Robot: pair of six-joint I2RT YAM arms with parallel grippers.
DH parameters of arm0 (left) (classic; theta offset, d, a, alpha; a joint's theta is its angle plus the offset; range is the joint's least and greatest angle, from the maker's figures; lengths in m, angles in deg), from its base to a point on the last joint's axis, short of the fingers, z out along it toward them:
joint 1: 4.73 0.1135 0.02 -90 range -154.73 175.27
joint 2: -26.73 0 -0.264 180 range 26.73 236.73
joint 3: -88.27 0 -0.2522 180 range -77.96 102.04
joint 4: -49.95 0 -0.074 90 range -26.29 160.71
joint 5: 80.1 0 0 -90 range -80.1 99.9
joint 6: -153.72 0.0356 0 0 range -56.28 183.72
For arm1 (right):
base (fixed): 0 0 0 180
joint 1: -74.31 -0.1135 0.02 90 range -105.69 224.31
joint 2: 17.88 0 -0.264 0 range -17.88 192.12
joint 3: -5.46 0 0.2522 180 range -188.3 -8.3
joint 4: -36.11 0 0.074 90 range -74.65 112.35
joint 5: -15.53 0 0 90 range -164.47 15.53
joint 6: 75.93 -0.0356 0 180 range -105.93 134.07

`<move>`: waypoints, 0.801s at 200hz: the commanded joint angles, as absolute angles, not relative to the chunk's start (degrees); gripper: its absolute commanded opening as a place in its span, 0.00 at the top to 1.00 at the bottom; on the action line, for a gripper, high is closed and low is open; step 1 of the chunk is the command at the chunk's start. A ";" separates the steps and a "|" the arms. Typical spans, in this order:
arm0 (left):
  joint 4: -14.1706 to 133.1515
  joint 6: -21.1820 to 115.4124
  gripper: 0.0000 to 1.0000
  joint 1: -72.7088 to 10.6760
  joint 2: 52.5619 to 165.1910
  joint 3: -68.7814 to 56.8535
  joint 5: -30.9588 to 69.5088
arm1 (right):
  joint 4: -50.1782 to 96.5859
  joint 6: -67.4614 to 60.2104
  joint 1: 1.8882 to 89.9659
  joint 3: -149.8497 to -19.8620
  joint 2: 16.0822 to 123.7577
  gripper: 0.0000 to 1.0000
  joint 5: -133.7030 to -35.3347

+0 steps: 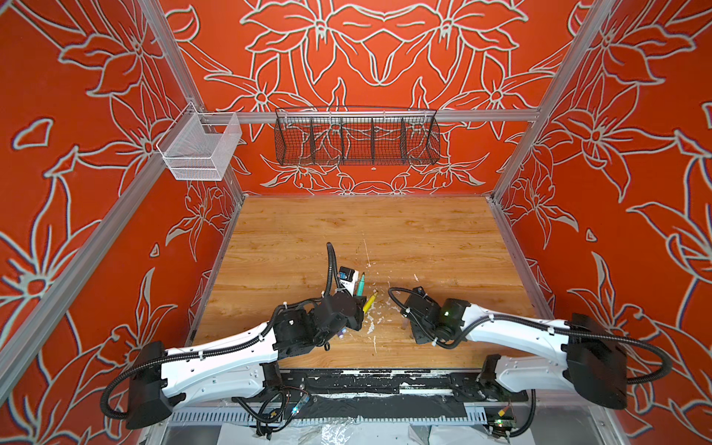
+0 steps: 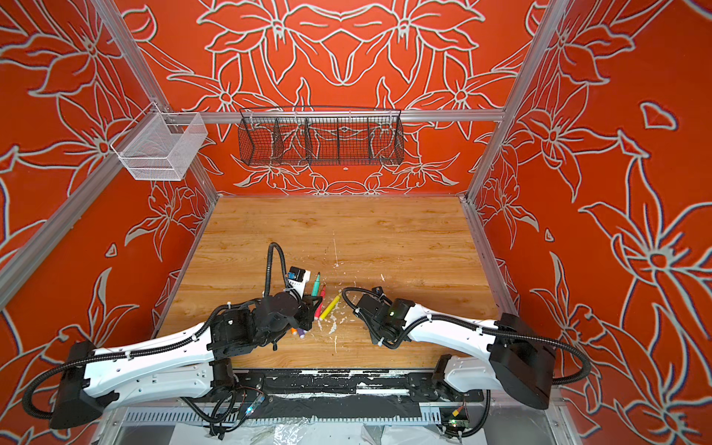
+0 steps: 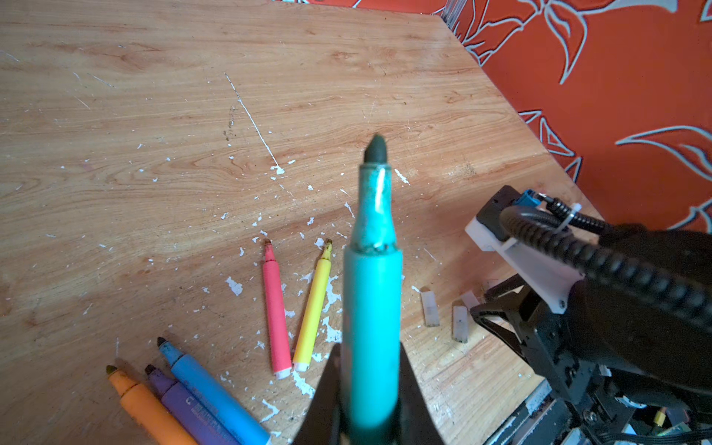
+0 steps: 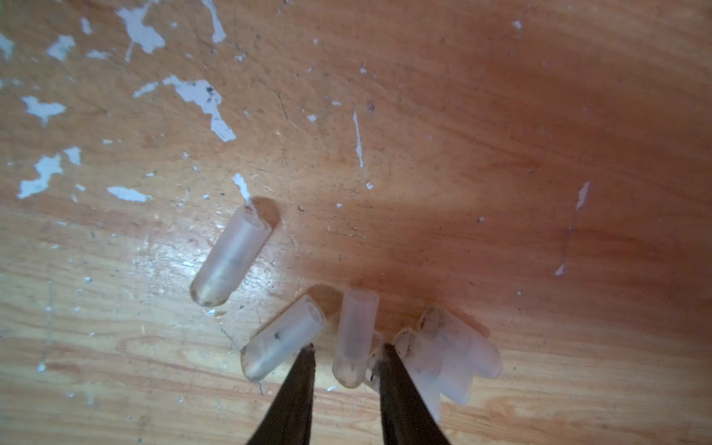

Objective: Insert the pens into the pen caps
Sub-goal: 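Hold the green marker up with left gripper while right gripper grasps a cap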

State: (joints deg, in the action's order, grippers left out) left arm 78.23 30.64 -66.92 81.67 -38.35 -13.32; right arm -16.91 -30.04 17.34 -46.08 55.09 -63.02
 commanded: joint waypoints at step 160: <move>78.49 29.59 1.00 -66.93 80.00 -38.15 -11.56 | -12.44 -32.07 18.15 -41.87 56.22 0.69 -62.41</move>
State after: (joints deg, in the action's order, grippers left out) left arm 78.23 30.27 -66.92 80.88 -38.35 -11.85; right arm -13.61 -30.74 17.76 -43.24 56.60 -61.82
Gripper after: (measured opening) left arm 0.146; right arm 0.306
